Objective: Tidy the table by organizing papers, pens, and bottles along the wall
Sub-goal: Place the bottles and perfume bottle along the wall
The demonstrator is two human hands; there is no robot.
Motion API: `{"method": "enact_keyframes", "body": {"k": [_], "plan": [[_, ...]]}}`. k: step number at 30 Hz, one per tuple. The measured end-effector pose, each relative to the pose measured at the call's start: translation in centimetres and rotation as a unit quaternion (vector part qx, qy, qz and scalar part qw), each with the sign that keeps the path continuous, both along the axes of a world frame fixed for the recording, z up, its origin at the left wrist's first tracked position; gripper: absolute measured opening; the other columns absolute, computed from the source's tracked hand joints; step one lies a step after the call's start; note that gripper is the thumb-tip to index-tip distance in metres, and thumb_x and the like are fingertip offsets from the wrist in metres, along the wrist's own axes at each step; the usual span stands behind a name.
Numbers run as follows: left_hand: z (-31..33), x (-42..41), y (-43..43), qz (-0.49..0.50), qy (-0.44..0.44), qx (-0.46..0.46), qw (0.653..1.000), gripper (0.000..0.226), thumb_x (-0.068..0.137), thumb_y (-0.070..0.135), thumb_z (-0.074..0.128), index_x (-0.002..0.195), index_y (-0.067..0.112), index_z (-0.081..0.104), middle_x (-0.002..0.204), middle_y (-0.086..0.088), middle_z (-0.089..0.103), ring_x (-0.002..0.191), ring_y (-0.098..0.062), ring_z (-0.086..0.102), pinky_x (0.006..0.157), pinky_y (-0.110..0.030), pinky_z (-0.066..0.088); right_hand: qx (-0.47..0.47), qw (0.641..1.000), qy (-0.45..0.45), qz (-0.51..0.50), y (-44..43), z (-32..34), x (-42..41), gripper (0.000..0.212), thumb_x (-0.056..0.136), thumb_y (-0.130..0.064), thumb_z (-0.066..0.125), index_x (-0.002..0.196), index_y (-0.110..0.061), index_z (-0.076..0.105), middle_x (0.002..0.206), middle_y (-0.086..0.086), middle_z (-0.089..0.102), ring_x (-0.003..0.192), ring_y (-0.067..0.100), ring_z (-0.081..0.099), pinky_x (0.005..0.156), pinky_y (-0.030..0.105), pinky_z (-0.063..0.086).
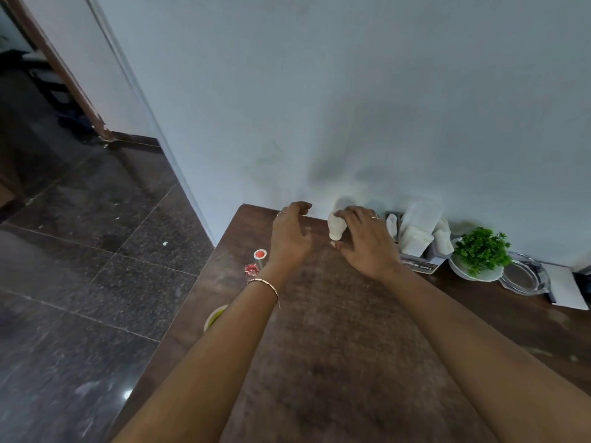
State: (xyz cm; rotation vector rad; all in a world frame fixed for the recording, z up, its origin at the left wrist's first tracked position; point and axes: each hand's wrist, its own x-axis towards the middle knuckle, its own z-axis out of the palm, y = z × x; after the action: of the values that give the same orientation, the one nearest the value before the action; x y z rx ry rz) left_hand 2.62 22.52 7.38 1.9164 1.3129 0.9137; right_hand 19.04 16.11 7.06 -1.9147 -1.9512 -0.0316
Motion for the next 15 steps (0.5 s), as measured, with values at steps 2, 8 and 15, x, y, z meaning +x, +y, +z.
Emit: {"method": "enact_keyframes", "body": {"k": [2,8,15], "plan": [[0.4,-1.7,-1.0,0.057,0.012,0.055,0.997,0.036,0.078,0.006,0.063,0.112,0.016,0.062,0.106,0.001,0.065,0.104,-0.022,0.058,0.093,-0.041,0.047,-0.008,0.999,0.01,0.03,-0.5,-0.1,-1.8,0.058,0.081,-0.036,0.071,0.131,-0.017,0.049,0.128,0.005,0.05,0.115,0.025,0.05,0.094,0.04,0.045],[-0.1,-8.0,-2.3,0.179,-0.028,-0.01,0.983,0.053,0.08,0.066,0.057,0.11,0.023,0.06,0.104,0.009,0.064,0.102,-0.014,0.059,0.09,-0.043,0.05,-0.176,0.974,0.11,0.09,0.0,-1.5,-6.5,0.066,0.083,-0.042,0.07,0.138,-0.026,0.039,0.141,0.0,0.045,0.122,0.018,0.052,0.099,0.038,0.047],[-4.3,-11.6,-3.4,0.045,-0.029,-0.167,0.985,0.044,0.075,0.02,0.08,0.115,0.018,0.061,0.107,0.002,0.067,0.104,-0.016,0.063,0.095,-0.036,0.051,-0.214,0.945,0.241,0.052,1.3,-3.2,-9.4,0.051,0.086,-0.026,0.07,0.132,-0.021,0.048,0.127,-0.003,0.059,0.102,0.013,0.063,0.089,0.027,0.051]]}}
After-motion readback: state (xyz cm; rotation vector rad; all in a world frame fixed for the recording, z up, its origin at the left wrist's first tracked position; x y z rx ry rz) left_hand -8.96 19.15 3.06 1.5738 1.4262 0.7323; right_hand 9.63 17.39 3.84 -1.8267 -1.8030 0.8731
